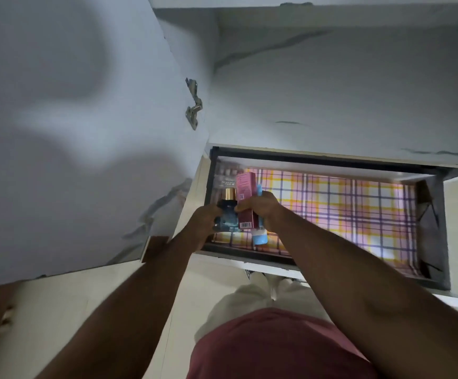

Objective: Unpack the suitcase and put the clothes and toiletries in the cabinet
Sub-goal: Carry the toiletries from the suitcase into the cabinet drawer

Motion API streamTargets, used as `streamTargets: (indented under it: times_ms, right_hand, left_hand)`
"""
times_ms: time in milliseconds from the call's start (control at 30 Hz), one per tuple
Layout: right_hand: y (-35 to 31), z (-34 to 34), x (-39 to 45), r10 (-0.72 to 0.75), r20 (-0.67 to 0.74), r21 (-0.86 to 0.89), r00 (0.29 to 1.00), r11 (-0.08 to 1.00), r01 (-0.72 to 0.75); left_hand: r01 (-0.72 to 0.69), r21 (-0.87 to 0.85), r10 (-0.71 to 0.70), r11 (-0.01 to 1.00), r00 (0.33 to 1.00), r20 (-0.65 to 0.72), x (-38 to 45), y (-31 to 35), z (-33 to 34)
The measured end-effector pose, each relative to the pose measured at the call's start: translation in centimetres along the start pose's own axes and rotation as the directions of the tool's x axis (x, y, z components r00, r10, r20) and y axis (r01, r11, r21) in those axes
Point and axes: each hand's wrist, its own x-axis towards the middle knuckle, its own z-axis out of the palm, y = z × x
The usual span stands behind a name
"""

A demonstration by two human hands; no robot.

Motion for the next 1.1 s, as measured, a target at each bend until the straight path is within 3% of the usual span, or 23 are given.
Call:
streamTargets:
  times_ms: [133,200,267,400,667,867,933,1000,1100]
  right_hand:
    - [0.0,1.2,1.2,-0.005,-0.087,-0.039,0.996,0.999,0.001]
    - [0.3,1.7,1.6,0.006,-0.121,-0.048,0.993,0.999,-0.012]
    - [0.9,1.9,2.0,0.014,-0.155,-0.075,0.988,0.997,-0.026]
    - [2.4,2.3,2.5,0.002,-0.188,-0.045,0.982,0.999,-0.011]
    - [3.2,2.9,3.4,-0.061,-0.183,-0.162,0.981,0.986,0.031]
    - [4.4,2.4,4.2,-0.253,-0.119,-0.449,0.96,0.876,0.175]
    - [4.7,2.5,4.1,-0.339,-0.078,-0.566,0.937,0.789,0.238]
    - [4.9,2.6,3.9,-0.385,-0.026,-0.61,0.922,0.737,0.29]
    - [5.1,2.5,4.1,-0.359,0.032,-0.583,0.933,0.751,0.309]
  left_hand:
    - [-0.115,0.381,0.167,0.917,0.98,-0.106,1.1,-0.7,-0.5]
    - [-0.191,0.652,0.313,0.734,0.947,-0.076,1.4,-1.1,-0.6]
    - [-0.221,0.785,0.412,0.579,0.91,-0.048,1.8,-1.4,-0.6]
    - [-0.245,0.812,0.432,0.529,0.902,-0.009,1.7,-1.4,-0.4]
    - [-0.129,0.831,0.288,0.541,0.957,-0.038,1.9,-1.6,0.0]
    - [-0.215,0.859,0.443,0.465,0.896,-0.016,1.2,-1.1,-0.9]
    - [-0.209,0.833,0.457,0.513,0.888,-0.059,1.1,-0.7,-1.1]
    - [-0.189,0.852,0.477,0.489,0.875,-0.079,0.9,-0.3,-1.2]
    - [-0.165,0.873,0.484,0.46,0.871,-0.09,0.7,-0.2,-1.4]
